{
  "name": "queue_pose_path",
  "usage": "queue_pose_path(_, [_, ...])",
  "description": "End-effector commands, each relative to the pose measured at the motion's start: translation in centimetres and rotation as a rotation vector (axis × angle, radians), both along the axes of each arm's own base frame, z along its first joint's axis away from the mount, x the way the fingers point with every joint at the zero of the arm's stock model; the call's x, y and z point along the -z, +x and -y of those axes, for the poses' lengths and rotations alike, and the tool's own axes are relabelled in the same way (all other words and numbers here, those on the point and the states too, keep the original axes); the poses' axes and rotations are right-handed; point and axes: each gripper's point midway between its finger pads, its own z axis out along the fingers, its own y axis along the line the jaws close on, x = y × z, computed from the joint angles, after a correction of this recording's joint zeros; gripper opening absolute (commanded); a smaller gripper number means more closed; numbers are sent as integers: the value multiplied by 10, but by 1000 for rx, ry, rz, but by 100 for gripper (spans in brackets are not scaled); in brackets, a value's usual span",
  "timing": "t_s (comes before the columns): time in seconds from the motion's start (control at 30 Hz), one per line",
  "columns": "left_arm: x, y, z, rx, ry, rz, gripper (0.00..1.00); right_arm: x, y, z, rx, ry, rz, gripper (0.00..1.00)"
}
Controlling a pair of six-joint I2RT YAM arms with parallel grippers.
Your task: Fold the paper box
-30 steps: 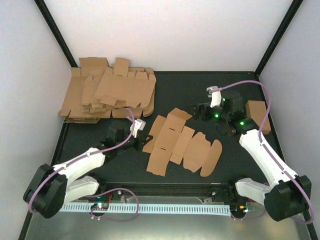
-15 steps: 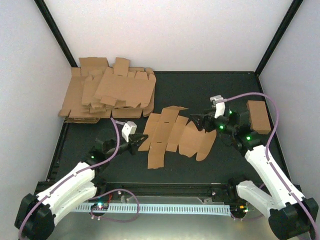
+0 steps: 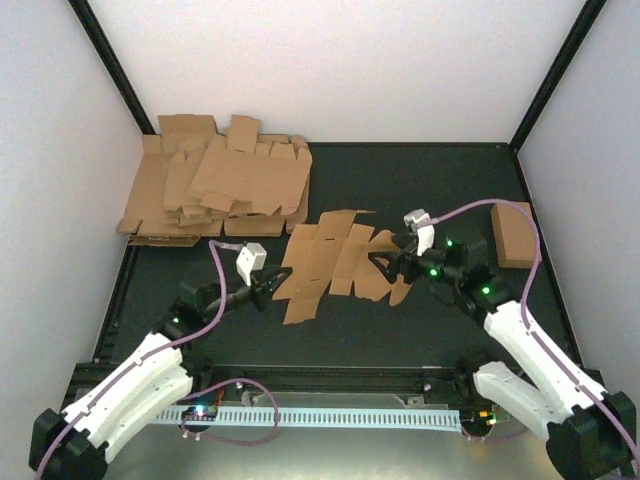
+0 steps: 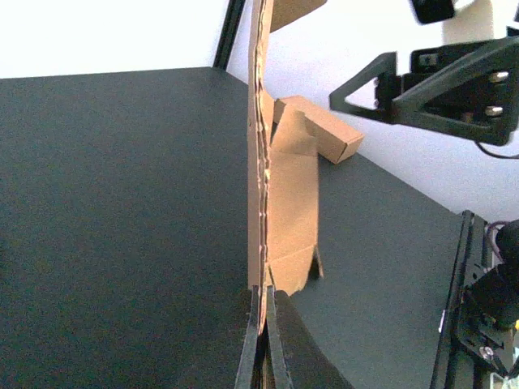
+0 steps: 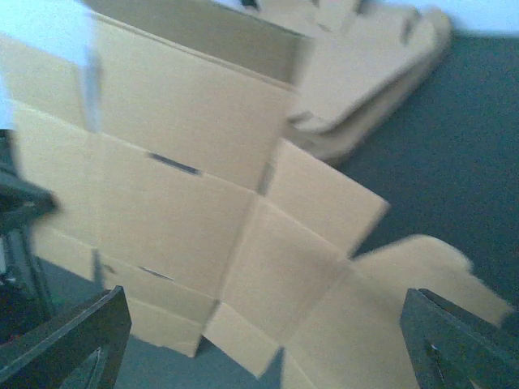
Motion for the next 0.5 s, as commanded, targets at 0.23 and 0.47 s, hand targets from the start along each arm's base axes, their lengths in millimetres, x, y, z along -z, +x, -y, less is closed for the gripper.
queue_pose_path(0.23, [-40,3,14,55,-42,9,2,-99,-57,-64,-230,37,499,74])
queue_pose_path(0.47, [-49,0,15,85,-38,57,2,-141,-18,-94,-118,59,380,2])
